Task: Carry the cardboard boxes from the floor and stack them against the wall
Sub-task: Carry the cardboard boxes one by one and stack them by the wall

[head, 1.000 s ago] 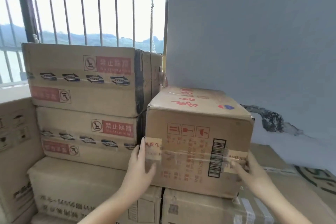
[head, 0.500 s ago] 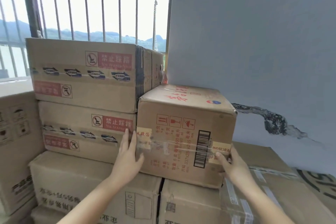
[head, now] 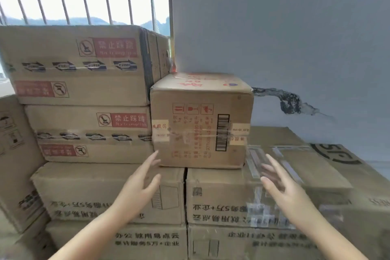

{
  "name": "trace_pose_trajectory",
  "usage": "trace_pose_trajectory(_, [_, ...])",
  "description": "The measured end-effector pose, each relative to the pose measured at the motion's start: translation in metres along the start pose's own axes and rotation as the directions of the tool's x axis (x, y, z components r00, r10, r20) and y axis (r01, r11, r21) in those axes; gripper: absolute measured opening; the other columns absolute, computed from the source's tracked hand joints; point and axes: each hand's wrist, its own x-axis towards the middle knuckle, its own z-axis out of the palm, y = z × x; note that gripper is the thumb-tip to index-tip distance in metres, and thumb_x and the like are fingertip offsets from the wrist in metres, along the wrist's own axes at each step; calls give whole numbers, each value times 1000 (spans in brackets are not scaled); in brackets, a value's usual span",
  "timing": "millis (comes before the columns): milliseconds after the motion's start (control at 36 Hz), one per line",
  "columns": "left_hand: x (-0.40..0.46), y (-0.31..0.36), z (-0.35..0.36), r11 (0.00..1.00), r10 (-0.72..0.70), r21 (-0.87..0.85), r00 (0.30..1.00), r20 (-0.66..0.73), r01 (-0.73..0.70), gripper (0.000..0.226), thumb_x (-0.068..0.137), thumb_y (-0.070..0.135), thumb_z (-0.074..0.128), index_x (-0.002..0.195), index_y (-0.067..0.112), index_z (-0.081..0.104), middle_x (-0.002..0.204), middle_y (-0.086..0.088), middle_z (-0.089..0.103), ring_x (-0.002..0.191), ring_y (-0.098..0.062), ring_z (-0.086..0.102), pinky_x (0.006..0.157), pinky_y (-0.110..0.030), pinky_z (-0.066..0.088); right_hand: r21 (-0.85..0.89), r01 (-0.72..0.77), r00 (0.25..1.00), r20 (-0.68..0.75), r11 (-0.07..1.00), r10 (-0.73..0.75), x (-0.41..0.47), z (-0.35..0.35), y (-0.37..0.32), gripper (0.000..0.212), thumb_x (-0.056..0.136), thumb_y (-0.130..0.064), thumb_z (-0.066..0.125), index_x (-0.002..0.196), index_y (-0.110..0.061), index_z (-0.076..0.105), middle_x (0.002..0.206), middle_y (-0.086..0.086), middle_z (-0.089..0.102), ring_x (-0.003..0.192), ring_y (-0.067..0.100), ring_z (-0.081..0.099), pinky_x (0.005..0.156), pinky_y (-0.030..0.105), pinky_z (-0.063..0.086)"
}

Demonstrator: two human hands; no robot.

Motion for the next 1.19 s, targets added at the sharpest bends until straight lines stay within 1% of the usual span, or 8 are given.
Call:
trace_pose_trajectory(139, [-72, -16, 8, 991, 0, -135, 993, 120, 16, 49, 95, 10, 48, 126, 48, 38, 114, 30, 60, 110, 12, 53, 91, -11, 43, 136, -123, 986, -92, 983, 136, -110, 20, 30, 74, 59, -88, 50, 125, -60, 33, 122, -31, 57, 115, -10, 52, 95, 23, 48])
trace_pose_trajectory(278, [-141, -36, 30, 969, -41, -229, 971, 234, 96, 47, 95, 8, 46, 123, 46, 53, 112, 21, 65, 109, 4, 58, 90, -11, 45, 286, -328, 907, -171, 900, 385, -216, 55, 54, 46, 79, -50, 53, 123, -52, 39, 122, -20, 60, 109, -7, 58, 102, 38, 46])
trace_pose_trajectory(472, [-235, -46, 75, 904, -209, -264, 886, 414, 337, 34, 93, 20, 45, 122, 37, 52, 108, 18, 68, 104, 2, 61, 90, -23, 43, 377, -506, 730, -291, 776, 618, -354, 92, 65, 92, 44, -94, 54, 123, -50, 40, 112, -28, 63, 106, -4, 61, 93, 31, 50])
trace_pose_trajectory(639, [-295, -33, 102, 843, -309, -212, 768, 561, 494, 31, 95, 13, 45, 118, 31, 55, 103, 3, 71, 95, 1, 64, 87, -22, 49, 571, -465, 528, -434, 677, 730, -438, 114, 56, 100, 34, -92, 62, 118, -38, 50, 114, -5, 65, 94, -1, 67, 73, 24, 56])
trace_pose_trajectory(750, [-327, -12, 111, 831, -289, -186, 694, 660, 524, 36, 82, 47, 53, 114, 31, 58, 102, 9, 71, 96, -4, 65, 95, -39, 46, 642, -438, 392, -493, 629, 777, -491, 122, 44, 108, 32, -91, 64, 120, -29, 53, 109, -3, 68, 92, 1, 68, 70, 20, 57])
trace_pose_trajectory(889, [-377, 20, 133, 853, -228, -153, 621, 750, 499, 37, 80, 46, 55, 111, 26, 62, 99, 7, 72, 93, -4, 66, 93, -40, 47, 657, -426, 240, -581, 622, 778, -575, 121, 21, 100, 36, -92, 62, 113, -30, 58, 102, -15, 71, 94, 4, 68, 74, 20, 55])
trace_pose_trajectory(1000, [-436, 49, 164, 893, -113, -165, 563, 819, 419, 27, 94, 5, 44, 106, 18, 64, 98, -2, 73, 89, -11, 69, 82, -25, 53, 699, -384, 59, -633, 603, 772, -658, 115, -5, 101, 33, -92, 63, 109, -25, 61, 99, -13, 73, 91, 3, 69, 73, 20, 55])
trace_pose_trajectory(1194, [-538, 116, 210, 920, 125, -235, 333, 934, 313, 30, 94, -5, 41, 108, 11, 62, 102, 5, 72, 88, -10, 69, 84, -24, 51, 774, -290, -252, -630, 563, 735, -783, 120, -43, 100, 36, -93, 60, 109, -25, 62, 100, -13, 72, 93, 3, 68, 74, 18, 56])
